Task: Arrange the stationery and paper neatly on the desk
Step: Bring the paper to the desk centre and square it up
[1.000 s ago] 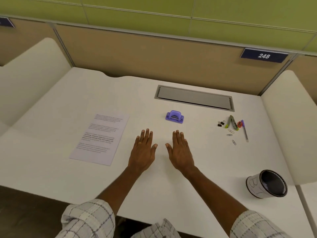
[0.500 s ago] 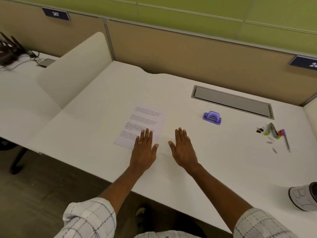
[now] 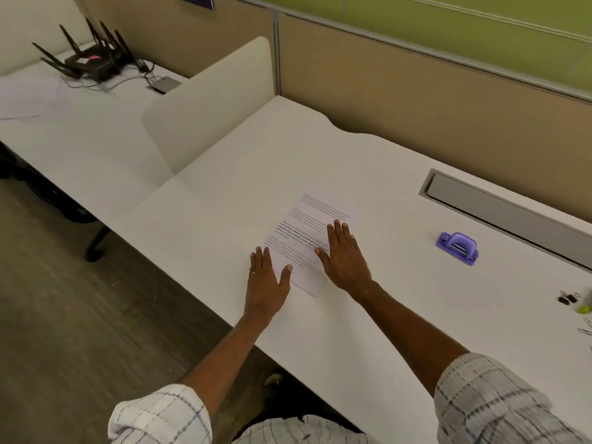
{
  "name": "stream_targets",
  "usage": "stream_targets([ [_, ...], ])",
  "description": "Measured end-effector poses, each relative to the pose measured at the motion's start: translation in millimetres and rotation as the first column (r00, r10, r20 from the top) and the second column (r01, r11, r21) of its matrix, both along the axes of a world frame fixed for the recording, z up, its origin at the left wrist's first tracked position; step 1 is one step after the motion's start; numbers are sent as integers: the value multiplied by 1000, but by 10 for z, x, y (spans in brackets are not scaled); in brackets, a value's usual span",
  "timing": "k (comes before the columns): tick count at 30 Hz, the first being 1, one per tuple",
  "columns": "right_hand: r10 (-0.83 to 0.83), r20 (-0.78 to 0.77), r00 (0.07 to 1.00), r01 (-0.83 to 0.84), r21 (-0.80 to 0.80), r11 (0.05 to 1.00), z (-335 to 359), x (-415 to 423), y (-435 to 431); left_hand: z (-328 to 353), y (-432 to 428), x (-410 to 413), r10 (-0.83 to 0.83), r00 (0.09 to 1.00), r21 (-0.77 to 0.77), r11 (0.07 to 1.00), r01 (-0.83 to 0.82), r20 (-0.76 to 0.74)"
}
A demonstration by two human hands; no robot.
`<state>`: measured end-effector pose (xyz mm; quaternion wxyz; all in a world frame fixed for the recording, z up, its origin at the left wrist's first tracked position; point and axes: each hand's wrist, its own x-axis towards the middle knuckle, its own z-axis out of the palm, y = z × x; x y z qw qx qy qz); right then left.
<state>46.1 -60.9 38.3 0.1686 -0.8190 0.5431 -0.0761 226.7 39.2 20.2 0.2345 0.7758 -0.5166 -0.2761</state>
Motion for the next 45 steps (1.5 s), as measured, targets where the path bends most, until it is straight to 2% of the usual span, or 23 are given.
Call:
stream_targets([
  [4,61,-20,998,-61,-3,998,-23,27,-449,-84,-43,43,12,1000,21,1000,-12,-19],
  [15,16,-2,1000,-16,93,996,-110,100,-1419,-225,-230,52,4,996,-30,1000,-1,85],
  [25,-122,-92,988,140,235,962,-158,79,-2025,-343,-354,59,-16,999,-17,1000,17,46],
  [31,-192,-120,974,224,395,891,-150,96,-2313,-319,-376,18,26,1000,-9,1000,-25,16],
  [37,-259,57,964,182,567,804,-110,54,-2481,-322,-372,16,24,999,-1,1000,-24,23],
  [45,-217,159,963,77,608,790,97,32,-2474,-352,-357,48,12,1000,-8,1000,-11,25],
])
